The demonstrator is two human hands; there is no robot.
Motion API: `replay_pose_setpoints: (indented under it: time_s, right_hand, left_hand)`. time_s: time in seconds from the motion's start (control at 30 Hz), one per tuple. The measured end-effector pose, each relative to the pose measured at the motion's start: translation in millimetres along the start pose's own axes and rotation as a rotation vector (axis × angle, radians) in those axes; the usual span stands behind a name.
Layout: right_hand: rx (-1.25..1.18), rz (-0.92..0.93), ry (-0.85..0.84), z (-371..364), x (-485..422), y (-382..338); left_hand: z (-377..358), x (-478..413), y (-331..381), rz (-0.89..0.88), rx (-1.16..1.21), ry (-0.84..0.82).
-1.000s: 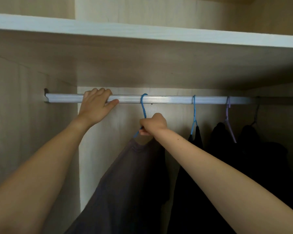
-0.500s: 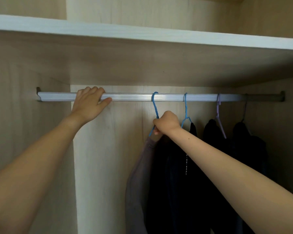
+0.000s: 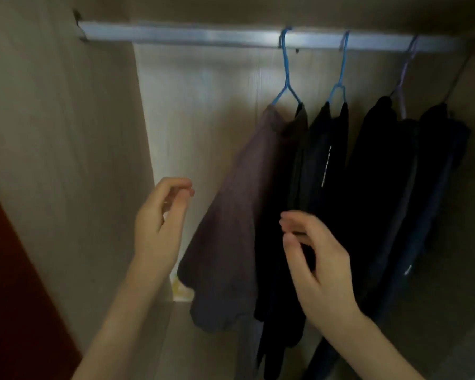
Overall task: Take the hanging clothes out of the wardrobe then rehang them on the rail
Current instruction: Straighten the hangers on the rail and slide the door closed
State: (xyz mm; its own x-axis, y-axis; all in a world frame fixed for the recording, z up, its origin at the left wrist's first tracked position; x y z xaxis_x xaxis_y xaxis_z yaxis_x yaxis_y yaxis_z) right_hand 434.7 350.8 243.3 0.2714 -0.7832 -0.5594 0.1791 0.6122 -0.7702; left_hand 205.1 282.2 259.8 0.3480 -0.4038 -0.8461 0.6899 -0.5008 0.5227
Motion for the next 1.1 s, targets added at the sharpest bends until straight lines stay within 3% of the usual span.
replay_pose_setpoints:
  time_s: [0.13, 0.23, 0.37, 0.47, 0.63, 0.7, 0.9, 1.0, 1.1]
  right_hand:
    - [0.038, -0.467, -0.175, -29, 106, 114]
    - [0.118, -0.786, -0.197, -24, 182, 189]
    - [0.160, -1.058, -0.089, 25, 247, 243]
    - [0.110, -1.182, 0.123, 82, 267, 264]
    - [0.119, -1.192, 0.423, 184, 259, 291]
    - [0.141, -1.158, 0.443, 207, 241, 290]
    - [0.244, -0.960, 0.243, 243, 187, 295]
    - [0.446, -0.823, 0.096, 246, 172, 294]
    - [0.446, -0.786, 0.029, 247, 168, 297]
  left_hand:
    - [-1, 148, -44, 0.291, 0.049, -0.096]
    - [1, 268, -89, 0.613, -0.049, -0.212]
    - [-26, 369, -102, 0.833, -0.046, -0.437]
    - [-76, 394, -86, 0.846, 0.016, -0.690]
    - [-199, 387, -38, 0.789, 0.176, -0.971]
    - [-245, 376, -17, 0.764, 0.259, -1.019]
    - [-383, 334, 47, 0.665, 0.558, -0.946]
    - [-415, 324, 67, 0.686, 0.669, -0.858]
    - [-420, 325, 75, 0.715, 0.684, -0.796]
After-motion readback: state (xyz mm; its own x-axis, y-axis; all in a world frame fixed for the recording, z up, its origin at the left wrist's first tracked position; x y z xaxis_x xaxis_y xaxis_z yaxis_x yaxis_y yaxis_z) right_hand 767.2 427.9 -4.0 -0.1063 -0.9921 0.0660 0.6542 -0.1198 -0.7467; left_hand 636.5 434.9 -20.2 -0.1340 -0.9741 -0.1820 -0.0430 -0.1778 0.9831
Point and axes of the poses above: each hand's wrist, its own x-axis away from the middle knuckle, its own z-axis out of the back of the hand, y = z × x, the point moved 7 cm from there along -x, towards the middle knuckle, and after that the axes turned 15 degrees about -z, right-handed, at the moved point
